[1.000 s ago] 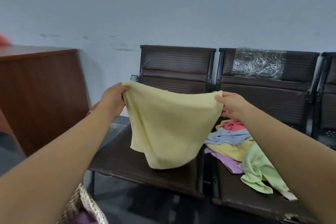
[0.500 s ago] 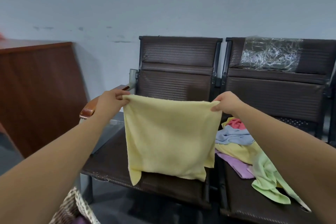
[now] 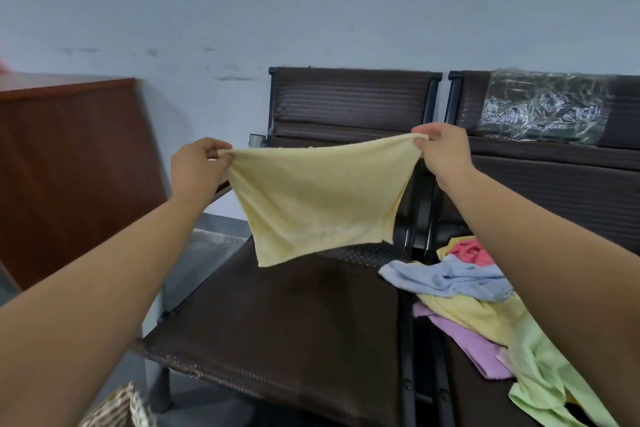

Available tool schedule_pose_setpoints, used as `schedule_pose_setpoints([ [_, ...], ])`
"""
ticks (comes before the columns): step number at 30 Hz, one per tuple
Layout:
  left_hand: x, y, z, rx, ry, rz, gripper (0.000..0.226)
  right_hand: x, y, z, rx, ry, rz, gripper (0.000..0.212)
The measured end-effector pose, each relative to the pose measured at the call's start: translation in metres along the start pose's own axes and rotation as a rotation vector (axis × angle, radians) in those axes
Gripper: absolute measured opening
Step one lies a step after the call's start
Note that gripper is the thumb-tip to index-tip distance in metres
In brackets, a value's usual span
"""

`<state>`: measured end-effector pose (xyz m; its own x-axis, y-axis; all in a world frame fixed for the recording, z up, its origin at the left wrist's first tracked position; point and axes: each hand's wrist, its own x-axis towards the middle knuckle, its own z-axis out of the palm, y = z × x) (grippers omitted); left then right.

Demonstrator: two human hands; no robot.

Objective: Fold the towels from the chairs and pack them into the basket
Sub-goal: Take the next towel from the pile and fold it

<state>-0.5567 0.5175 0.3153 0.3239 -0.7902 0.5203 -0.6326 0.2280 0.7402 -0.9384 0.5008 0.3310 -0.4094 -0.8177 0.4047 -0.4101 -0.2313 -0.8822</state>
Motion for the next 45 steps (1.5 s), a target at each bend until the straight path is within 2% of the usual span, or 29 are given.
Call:
schedule_pose_setpoints([
  [4, -0.031, -0.013, -0.014, -0.03, -0.077, -0.057, 0.014, -0.038, 0.019, -0.004, -0.05, -0.064, 0.054, 0.023],
  [8, -0.087, -0.045, -0.019, -0.032, -0.311, -0.207, 0.006, -0.105, 0.061, -0.008, -0.174, -0.143, 0.153, 0.024],
  [9, -0.104, -0.057, -0.019, 0.004, -0.371, -0.244, 0.014, -0.125, 0.074, -0.009, -0.195, -0.172, 0.197, 0.024],
  [11, -0.134, -0.086, -0.017, 0.056, -0.461, -0.377, 0.026, -0.164, 0.103, -0.009, -0.228, -0.217, 0.335, 0.023],
  [14, -0.176, -0.124, -0.016, 0.135, -0.645, -0.629, 0.02, -0.21, 0.132, -0.007, -0.319, -0.4, 0.587, 0.007],
  [15, -0.185, -0.132, -0.016, 0.168, -0.712, -0.703, 0.017, -0.218, 0.137, -0.005, -0.333, -0.451, 0.685, 0.01],
  [16, -0.194, -0.139, -0.018, 0.189, -0.759, -0.767, 0.015, -0.226, 0.143, -0.003, -0.326, -0.489, 0.786, 0.024],
  [17, -0.2, -0.143, -0.02, 0.205, -0.785, -0.807, 0.015, -0.231, 0.147, -0.001, -0.326, -0.507, 0.839, 0.035],
  [18, -0.205, -0.147, -0.022, 0.219, -0.798, -0.833, 0.016, -0.237, 0.15, 0.001, -0.344, -0.525, 0.842, 0.035],
  [23, -0.223, -0.147, -0.027, 0.318, -0.884, -0.846, 0.011, -0.255, 0.156, 0.002, -0.642, -0.654, 0.689, 0.007],
  [24, -0.221, -0.145, -0.024, 0.332, -0.872, -0.792, 0.015, -0.252, 0.154, 0.001, -0.719, -0.672, 0.625, 0.003],
  [27, -0.205, -0.128, -0.013, 0.452, -0.779, -0.485, 0.023, -0.231, 0.155, 0.007, -0.928, -0.66, 0.362, 0.02],
  [29, -0.188, -0.115, -0.001, 0.442, -0.709, -0.369, 0.018, -0.211, 0.158, 0.018, -0.913, -0.636, 0.242, 0.025],
  [32, -0.161, -0.109, 0.025, 0.433, -0.618, -0.298, 0.018, -0.185, 0.159, 0.042, -0.752, -0.583, 0.192, 0.026],
  [36, -0.125, -0.123, 0.077, 0.437, -0.612, -0.253, 0.023, -0.154, 0.168, 0.083, -0.652, -0.527, 0.211, 0.037],
  [38, -0.111, -0.137, 0.104, 0.417, -0.613, -0.236, 0.017, -0.135, 0.181, 0.106, -0.584, -0.5, 0.211, 0.031],
  [40, -0.1, -0.153, 0.129, 0.41, -0.627, -0.213, 0.016, -0.119, 0.193, 0.125, -0.576, -0.501, 0.165, 0.015],
  [43, -0.083, -0.181, 0.172, 0.397, -0.65, -0.203, 0.016, -0.094, 0.22, 0.157, -0.595, -0.544, 0.129, 0.024],
  [45, -0.077, -0.198, 0.195, 0.362, -0.645, -0.209, 0.033, -0.085, 0.231, 0.174, -0.596, -0.566, 0.096, 0.028],
])
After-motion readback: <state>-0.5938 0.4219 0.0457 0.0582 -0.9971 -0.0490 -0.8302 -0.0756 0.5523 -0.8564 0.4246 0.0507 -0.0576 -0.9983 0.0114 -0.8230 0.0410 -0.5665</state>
